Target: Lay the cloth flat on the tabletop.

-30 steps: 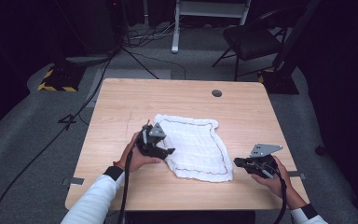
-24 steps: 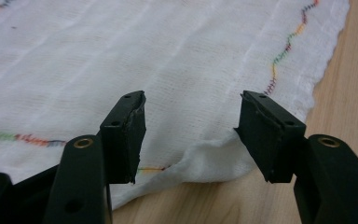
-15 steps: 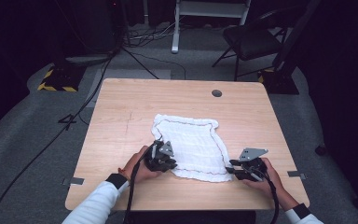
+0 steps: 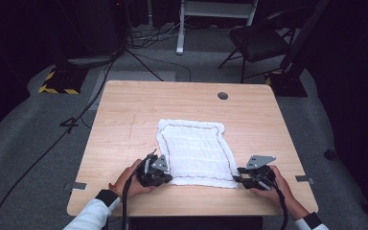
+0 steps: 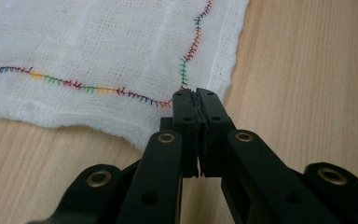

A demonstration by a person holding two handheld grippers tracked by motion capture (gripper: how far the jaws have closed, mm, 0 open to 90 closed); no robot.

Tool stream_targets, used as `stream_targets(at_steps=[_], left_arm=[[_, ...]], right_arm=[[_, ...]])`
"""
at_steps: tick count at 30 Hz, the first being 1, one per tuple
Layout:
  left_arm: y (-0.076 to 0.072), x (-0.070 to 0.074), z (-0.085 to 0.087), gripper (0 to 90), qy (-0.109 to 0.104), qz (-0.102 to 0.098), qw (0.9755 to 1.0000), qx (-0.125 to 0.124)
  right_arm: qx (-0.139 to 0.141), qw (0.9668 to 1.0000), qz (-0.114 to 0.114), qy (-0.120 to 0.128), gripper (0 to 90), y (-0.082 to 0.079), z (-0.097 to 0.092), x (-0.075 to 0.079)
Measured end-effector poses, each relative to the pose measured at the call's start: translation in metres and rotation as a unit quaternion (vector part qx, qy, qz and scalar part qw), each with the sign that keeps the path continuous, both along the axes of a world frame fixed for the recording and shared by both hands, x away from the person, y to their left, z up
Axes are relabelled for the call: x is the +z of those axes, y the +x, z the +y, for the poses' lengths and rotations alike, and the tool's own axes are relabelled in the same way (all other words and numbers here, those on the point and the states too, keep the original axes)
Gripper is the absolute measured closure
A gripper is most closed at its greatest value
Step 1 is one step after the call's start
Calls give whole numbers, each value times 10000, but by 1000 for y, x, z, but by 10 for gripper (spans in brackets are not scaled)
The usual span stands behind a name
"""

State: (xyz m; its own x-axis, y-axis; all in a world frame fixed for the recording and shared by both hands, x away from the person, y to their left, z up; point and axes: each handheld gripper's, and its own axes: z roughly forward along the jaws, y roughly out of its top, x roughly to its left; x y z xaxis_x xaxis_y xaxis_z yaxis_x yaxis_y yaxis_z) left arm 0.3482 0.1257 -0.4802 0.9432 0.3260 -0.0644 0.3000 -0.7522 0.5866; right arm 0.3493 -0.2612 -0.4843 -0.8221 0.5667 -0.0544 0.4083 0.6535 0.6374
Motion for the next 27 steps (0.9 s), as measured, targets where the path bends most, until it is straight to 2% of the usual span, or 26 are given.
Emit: stream_targets(at_steps=[9, 12, 16, 19, 23, 27], left_arm=[[-20, -2, 9, 873, -85, 144, 9999, 38], [-25, 0, 12, 835, -103, 79, 9998, 115], [-24, 5, 21, 735, -303, -85, 9986, 415], [-19, 9, 28, 629, -483, -188, 9961, 720], [-10, 10, 30, 430, -438, -372, 9924, 1088], [1, 12, 31, 295, -467, -554, 9867, 1458]], right_arm=[[-8, 9999, 122, 15, 623, -19, -2, 1], [-7, 9999, 104, -6, 606, -23, -5, 1], [-54, 10000, 43, 48, 582, -24, -10, 3], [-109, 9998, -34, 180, 563, -22, -12, 6], [-148, 9995, -155, 229, 539, -16, -15, 8], [-245, 9986, -249, 396, 520, -6, -18, 12]])
